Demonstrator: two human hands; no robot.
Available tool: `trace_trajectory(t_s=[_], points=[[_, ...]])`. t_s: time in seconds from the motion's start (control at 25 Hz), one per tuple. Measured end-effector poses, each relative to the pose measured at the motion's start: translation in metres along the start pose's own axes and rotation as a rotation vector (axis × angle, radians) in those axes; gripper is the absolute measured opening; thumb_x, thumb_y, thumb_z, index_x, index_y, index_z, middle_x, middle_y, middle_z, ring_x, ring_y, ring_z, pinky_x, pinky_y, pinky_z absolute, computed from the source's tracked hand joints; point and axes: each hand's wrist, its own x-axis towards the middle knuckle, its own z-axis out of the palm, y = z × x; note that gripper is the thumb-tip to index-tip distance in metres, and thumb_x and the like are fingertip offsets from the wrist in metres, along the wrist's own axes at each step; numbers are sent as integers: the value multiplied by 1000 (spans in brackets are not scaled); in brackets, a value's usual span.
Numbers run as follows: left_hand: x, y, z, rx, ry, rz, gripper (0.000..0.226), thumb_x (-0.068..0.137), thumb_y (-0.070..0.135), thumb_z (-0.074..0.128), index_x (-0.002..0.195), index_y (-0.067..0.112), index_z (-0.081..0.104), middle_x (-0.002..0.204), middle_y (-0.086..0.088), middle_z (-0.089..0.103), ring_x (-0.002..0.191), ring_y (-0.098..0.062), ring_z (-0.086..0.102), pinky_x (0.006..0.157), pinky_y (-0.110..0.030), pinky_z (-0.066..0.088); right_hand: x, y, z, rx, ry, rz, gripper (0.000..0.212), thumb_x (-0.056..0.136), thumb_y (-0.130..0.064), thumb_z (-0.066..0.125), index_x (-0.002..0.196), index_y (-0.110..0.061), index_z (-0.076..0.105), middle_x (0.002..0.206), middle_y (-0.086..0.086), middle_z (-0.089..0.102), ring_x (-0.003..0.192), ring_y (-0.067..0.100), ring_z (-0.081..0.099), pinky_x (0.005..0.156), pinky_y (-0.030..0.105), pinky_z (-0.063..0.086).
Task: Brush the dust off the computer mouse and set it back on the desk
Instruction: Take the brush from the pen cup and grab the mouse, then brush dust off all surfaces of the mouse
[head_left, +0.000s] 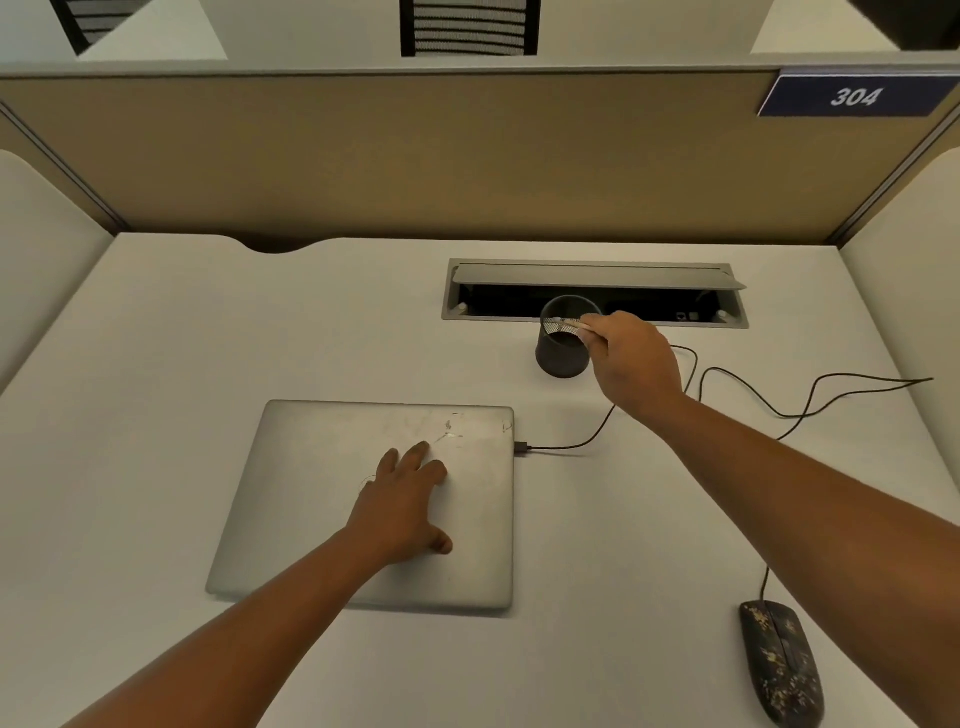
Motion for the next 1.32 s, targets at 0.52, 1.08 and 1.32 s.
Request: trace_trajectory(t_s=[0.52, 1.08, 1.32], points=[[-36, 92, 13, -124, 61, 306, 91, 87, 49, 80, 162, 29, 32, 171, 9, 26, 153, -13, 33, 121, -30, 31, -139, 11, -81, 935, 326, 487, 15, 104, -17, 60, 106, -12, 74, 87, 5, 77, 79, 17, 70, 75, 33, 57], [-64, 265, 156, -260, -66, 590, 154, 61, 71, 90, 143, 55, -39, 173, 8, 9, 157, -17, 16, 126, -40, 16, -343, 124, -125, 1203, 557, 1033, 14, 106, -22, 58, 97, -18, 68, 77, 1, 74, 73, 16, 65, 67, 28, 51], [-57, 283, 173, -275, -3, 536, 159, 58, 65, 91, 156, 42, -31, 162, 5, 31, 146, -18, 25, 112, -36, 17, -372, 140, -129, 1224, 567, 1094, 15, 106, -25, 57, 97, -19, 68, 83, 5, 74, 80, 20, 66, 72, 31, 53]])
